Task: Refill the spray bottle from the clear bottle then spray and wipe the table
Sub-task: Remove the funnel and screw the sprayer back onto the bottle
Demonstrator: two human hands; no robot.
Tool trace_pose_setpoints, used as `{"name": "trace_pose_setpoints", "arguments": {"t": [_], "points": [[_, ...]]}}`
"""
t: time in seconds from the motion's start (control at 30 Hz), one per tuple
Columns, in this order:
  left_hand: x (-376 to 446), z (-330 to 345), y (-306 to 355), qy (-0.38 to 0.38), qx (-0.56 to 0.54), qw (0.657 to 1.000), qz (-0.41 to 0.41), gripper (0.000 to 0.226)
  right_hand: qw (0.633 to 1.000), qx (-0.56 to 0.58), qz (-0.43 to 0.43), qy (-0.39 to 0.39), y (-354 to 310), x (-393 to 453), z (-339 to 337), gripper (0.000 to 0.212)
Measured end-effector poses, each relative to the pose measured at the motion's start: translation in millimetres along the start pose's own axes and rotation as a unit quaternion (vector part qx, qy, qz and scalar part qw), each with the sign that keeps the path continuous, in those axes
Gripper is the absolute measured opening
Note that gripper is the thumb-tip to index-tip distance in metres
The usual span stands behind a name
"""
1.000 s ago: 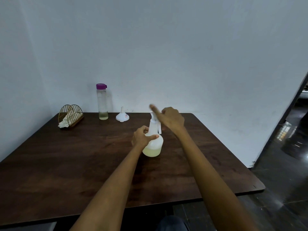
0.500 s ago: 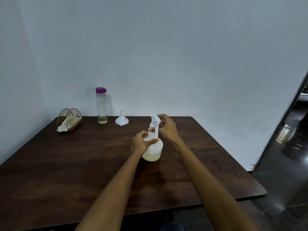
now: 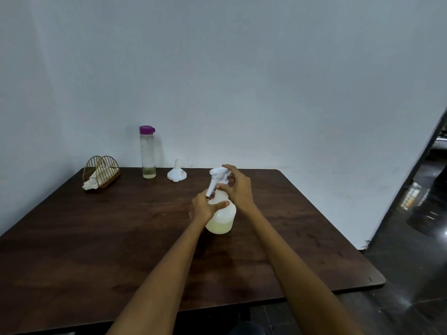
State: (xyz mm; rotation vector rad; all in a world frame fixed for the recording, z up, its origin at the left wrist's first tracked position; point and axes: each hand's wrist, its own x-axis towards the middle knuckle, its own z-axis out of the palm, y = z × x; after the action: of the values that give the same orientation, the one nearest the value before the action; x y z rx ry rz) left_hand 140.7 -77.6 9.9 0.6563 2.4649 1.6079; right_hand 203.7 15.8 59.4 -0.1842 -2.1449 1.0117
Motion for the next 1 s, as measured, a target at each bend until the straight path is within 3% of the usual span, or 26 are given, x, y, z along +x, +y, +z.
{"name": "trace_pose_setpoints", "arguments": {"t": [0.1, 0.17, 0.23, 0.3, 0.43, 0.53, 0.67, 0.73, 0.87, 1.0], "points": [[-1.1, -1.0, 0.6, 0.001, -0.012, 1.000, -0.008, 0.059, 1.000, -0.011, 0.023, 0.000, -3.0, 4.1, -3.4, 0.046], [-1.0, -1.7, 1.4, -0.006, -0.015, 1.000, -0.012, 0.058, 0.994, 0.011, 0.078, -0.077, -5.5, 14.9, -15.5, 0.046], [-0.3, -1.7, 2.0, -0.014, -0.013, 1.000, -0.016, 0.057, 0.973, 0.101, 0.125, -0.168, -3.3, 22.0, -26.9, 0.048], [-0.1, -2.7, 1.3, -0.017, -0.011, 1.000, -0.015, 0.057, 0.951, 0.181, 0.144, -0.207, 1.1, 20.2, -28.5, 0.052], [-2.4, -2.8, 1.6, -0.016, 0.003, 1.000, 0.005, 0.053, 0.964, 0.194, 0.132, -0.124, 2.5, 11.3, -18.0, 0.048], [-3.1, -2.0, 1.8, -0.005, 0.020, 0.999, 0.026, 0.044, 0.986, 0.126, 0.109, -0.014, -3.8, 0.4, -2.1, 0.044], [-4.1, -3.1, 2.3, 0.002, 0.041, 0.998, 0.036, 0.032, 0.988, 0.050, 0.086, 0.115, -12.1, -14.2, 24.0, 0.041], [-4.1, -3.6, 3.0, -0.005, 0.038, 0.999, 0.039, 0.033, 0.989, 0.056, 0.100, 0.091, -10.3, -12.4, 20.7, 0.056], [-2.1, -5.4, 3.1, -0.032, 0.021, 0.999, 0.036, 0.044, 0.964, 0.198, 0.169, -0.050, 3.5, -6.9, -0.2, 0.095], [-1.9, -4.2, 0.7, -0.032, 0.020, 0.999, 0.036, 0.046, 0.958, 0.206, 0.191, -0.062, 11.1, -8.9, -0.9, 0.071]]}}
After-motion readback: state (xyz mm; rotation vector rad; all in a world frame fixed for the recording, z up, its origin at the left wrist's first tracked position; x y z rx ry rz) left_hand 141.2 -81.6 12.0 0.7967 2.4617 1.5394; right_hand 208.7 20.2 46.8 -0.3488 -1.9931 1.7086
